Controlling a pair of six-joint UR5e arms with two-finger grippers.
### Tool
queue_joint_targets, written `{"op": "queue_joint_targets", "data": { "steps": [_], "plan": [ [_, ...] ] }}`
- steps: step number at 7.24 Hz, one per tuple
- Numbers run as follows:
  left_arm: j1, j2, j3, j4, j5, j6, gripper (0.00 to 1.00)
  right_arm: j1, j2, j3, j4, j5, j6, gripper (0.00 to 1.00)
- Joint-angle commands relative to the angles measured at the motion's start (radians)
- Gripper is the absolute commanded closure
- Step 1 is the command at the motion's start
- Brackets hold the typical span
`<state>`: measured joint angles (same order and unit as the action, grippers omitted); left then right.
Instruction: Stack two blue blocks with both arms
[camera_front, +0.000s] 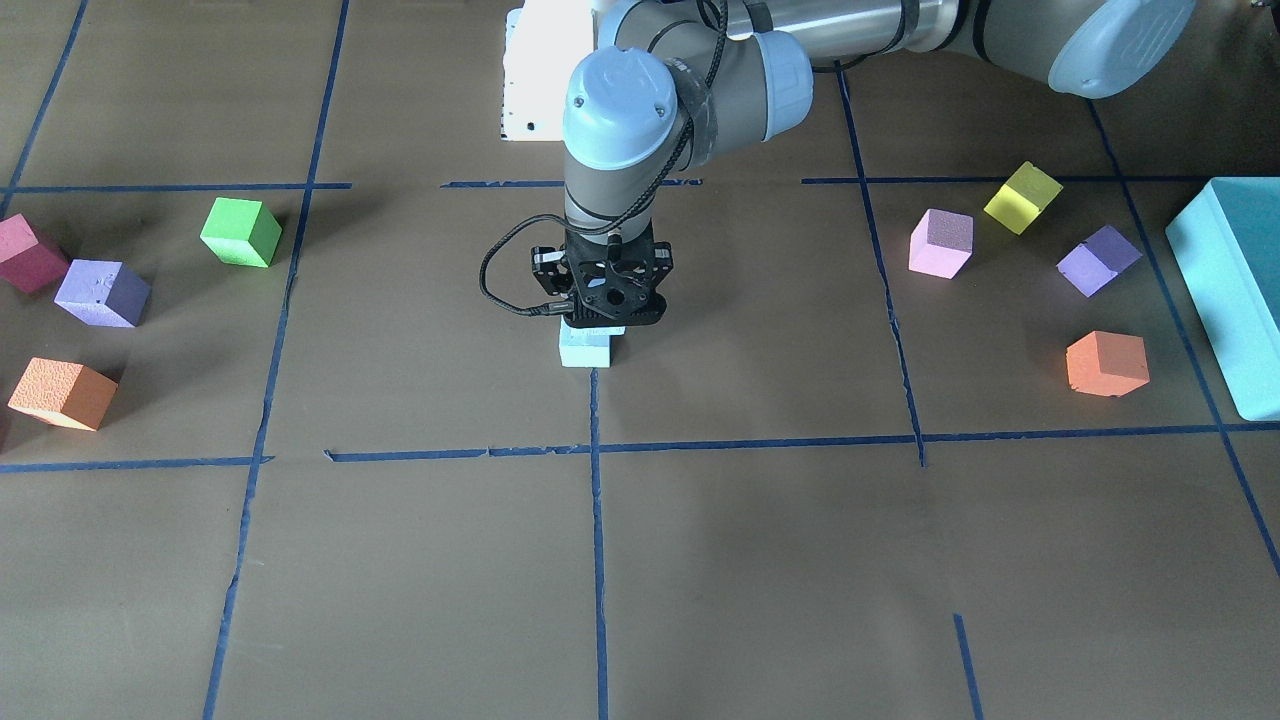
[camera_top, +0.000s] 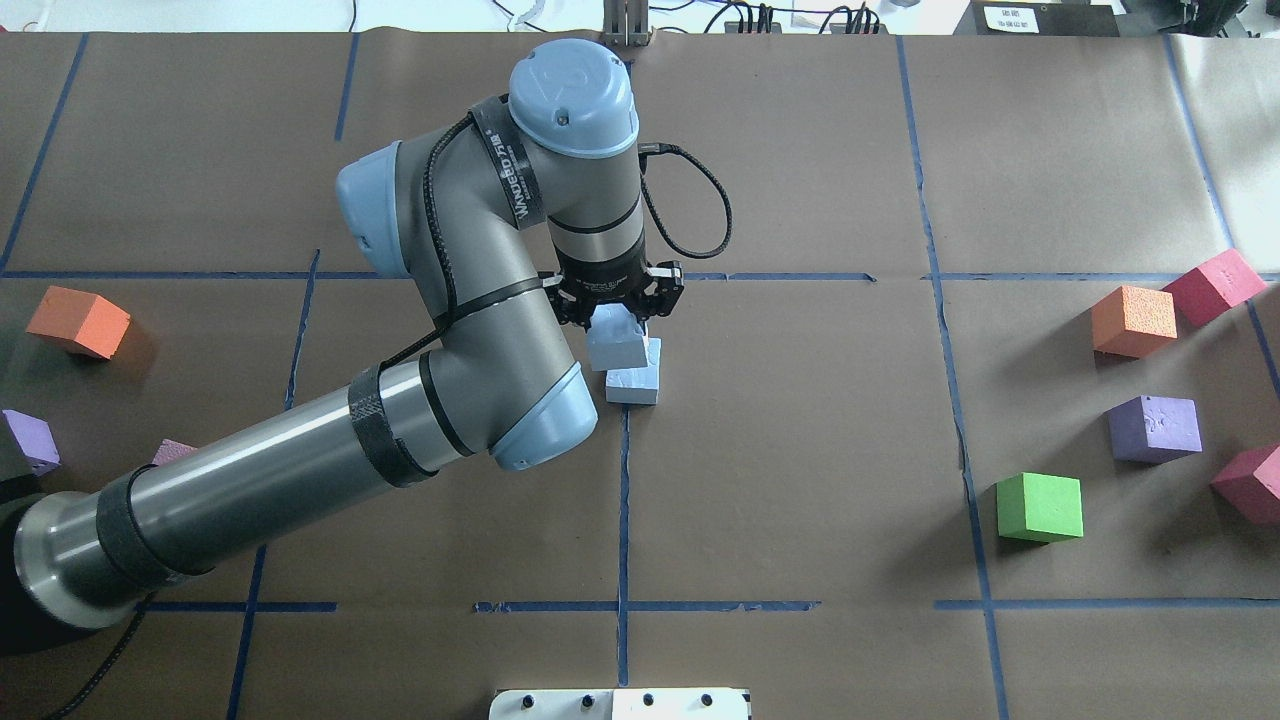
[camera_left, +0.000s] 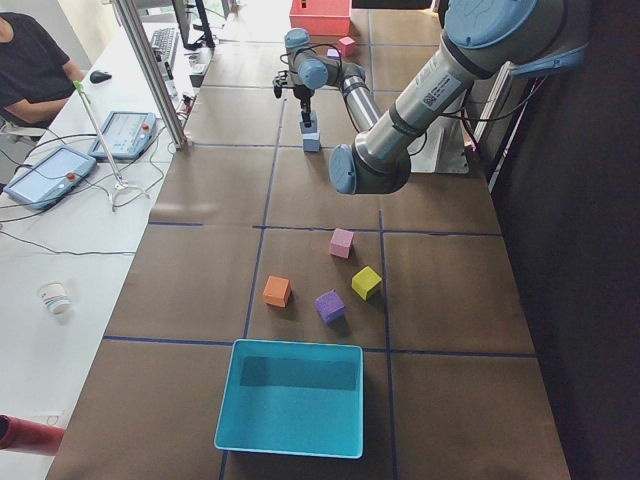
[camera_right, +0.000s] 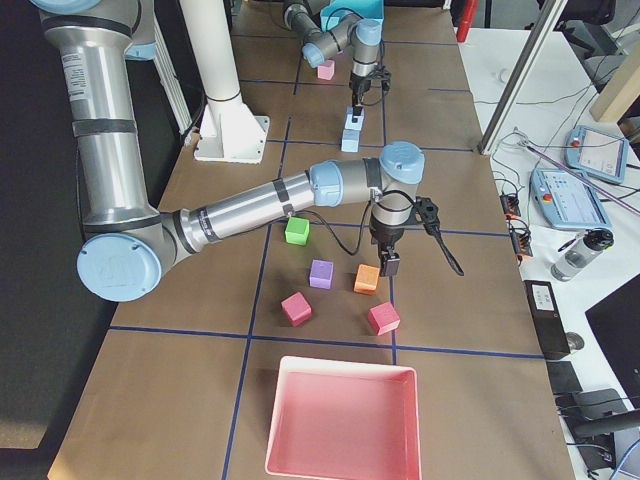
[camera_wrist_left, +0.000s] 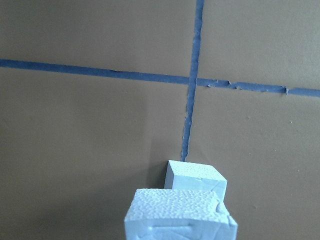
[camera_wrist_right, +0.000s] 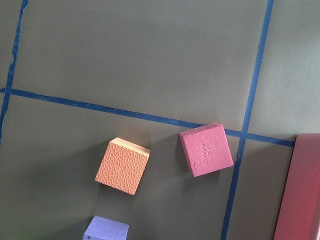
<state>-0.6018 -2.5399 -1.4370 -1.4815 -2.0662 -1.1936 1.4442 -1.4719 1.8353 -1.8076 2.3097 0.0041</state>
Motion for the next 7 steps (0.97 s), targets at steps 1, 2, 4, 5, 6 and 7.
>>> {"op": "queue_joint_targets", "data": {
  "steps": [1, 2, 4, 5, 6, 7],
  "plan": [
    [0.005, -0.016, 0.045, -0.023, 0.001, 0.006, 1.00, 0.019, -0.016, -0.001, 0.004, 0.028, 0.004, 0.00],
    [0.007, -0.022, 0.053, -0.023, 0.001, 0.006, 1.00, 0.021, -0.016, 0.001, 0.004, 0.030, 0.004, 0.00],
    [0.008, -0.037, 0.078, -0.031, 0.001, 0.006, 1.00, 0.022, -0.018, -0.001, 0.004, 0.031, 0.004, 0.00],
    [0.013, -0.036, 0.082, -0.031, 0.001, 0.008, 0.95, 0.022, -0.016, 0.001, 0.004, 0.031, 0.005, 0.00],
    [0.014, -0.033, 0.084, -0.031, 0.001, 0.008, 0.83, 0.022, -0.016, -0.001, 0.004, 0.031, 0.005, 0.00],
    [0.014, -0.034, 0.082, -0.031, 0.003, 0.008, 0.42, 0.024, -0.015, -0.001, 0.004, 0.031, 0.005, 0.00]
  ]
}}
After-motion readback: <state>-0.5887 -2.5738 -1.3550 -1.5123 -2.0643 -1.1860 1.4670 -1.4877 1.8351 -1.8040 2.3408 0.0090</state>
